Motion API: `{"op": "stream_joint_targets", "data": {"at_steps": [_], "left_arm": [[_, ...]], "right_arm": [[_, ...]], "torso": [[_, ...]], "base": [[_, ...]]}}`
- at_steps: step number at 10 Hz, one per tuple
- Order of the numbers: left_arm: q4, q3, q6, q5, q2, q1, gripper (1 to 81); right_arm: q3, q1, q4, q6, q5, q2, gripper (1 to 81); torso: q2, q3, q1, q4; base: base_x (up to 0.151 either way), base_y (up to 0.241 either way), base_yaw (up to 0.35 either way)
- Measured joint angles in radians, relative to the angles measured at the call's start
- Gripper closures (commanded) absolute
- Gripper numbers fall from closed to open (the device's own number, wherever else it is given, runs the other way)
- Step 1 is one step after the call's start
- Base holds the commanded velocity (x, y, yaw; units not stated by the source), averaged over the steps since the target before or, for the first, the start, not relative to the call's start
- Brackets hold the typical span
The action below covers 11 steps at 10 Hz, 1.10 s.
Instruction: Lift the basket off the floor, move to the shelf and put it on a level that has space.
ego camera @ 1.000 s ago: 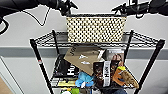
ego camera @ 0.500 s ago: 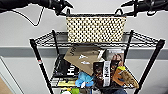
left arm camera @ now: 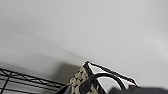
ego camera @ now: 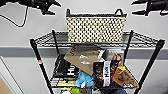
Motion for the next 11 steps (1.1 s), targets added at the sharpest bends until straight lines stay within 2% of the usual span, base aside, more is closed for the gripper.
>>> {"op": "stream_joint_targets", "data": {"at_steps": [2,4,7,11], "left_arm": [[0.01,0.032,0.0,0.043,-0.091,-0.001,1.0],[0.057,0.051,0.0,0.111,-0.173,-0.001,1.0],[0.133,0.053,0.0,0.199,-0.275,-0.001,1.0],[0.233,0.051,0.014,0.27,-0.394,0.05,1.0]], "right_arm": [[0.021,-0.004,-0.016,0.003,-0.007,-0.079,1.0],[0.022,-0.028,-0.084,0.007,-0.064,-0.147,1.0],[-0.026,-0.056,-0.161,0.011,-0.142,-0.175,1.0],[-0.102,-0.09,-0.278,0.012,-0.233,-0.272,1.0]], "torso": [[0.0,0.0,0.0,0.0],[0.0,0.0,0.0,0.0],[0.0,0.0,0.0,0.0],[0.0,0.0,0.0,0.0]], "base": [[0.0,0.0,0.0],[0.0,0.0,0.0],[0.0,0.0,0.0],[0.0,0.0,0.0]]}}
